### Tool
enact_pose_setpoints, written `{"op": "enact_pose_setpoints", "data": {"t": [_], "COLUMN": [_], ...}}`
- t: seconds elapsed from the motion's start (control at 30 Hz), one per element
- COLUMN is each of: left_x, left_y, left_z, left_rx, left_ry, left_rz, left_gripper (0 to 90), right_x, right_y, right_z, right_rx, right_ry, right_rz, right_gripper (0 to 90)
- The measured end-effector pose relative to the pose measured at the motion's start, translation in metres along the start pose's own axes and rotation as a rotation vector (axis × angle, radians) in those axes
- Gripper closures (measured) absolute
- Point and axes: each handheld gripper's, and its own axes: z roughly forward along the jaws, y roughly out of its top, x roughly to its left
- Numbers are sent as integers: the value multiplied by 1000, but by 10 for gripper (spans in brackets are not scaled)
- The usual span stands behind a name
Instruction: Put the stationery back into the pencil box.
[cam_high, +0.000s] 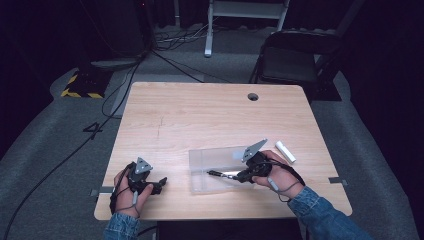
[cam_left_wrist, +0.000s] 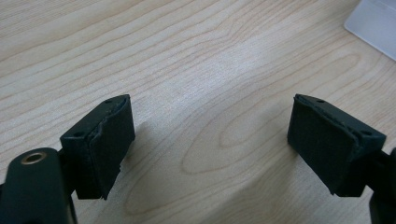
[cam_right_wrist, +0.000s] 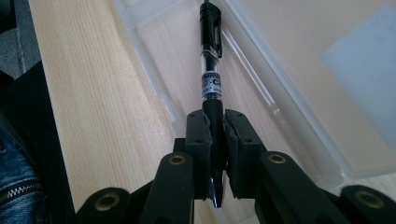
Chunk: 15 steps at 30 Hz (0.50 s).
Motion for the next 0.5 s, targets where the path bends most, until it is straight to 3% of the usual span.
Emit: {"op": "enact_pose_setpoints", "data": {"t": [0.37,0.47,0.5], "left_x": [0,0,0], "left_y": [0,0,0], "left_z": [0,0,0], "left_rx": [0,-1,0], "left_ry": [1,1,0], "left_rz": [0,-1,0], "left_gripper": [153,153,153], "right_x": [3,0,-1], "right_y": [2,1,0], "right_z": [5,5,5], "right_rx": [-20,-20,-19], "right_ry": [-17,-47,-78], "right_rz": [-4,-25,-40], "right_gripper": [811,806,794]}}
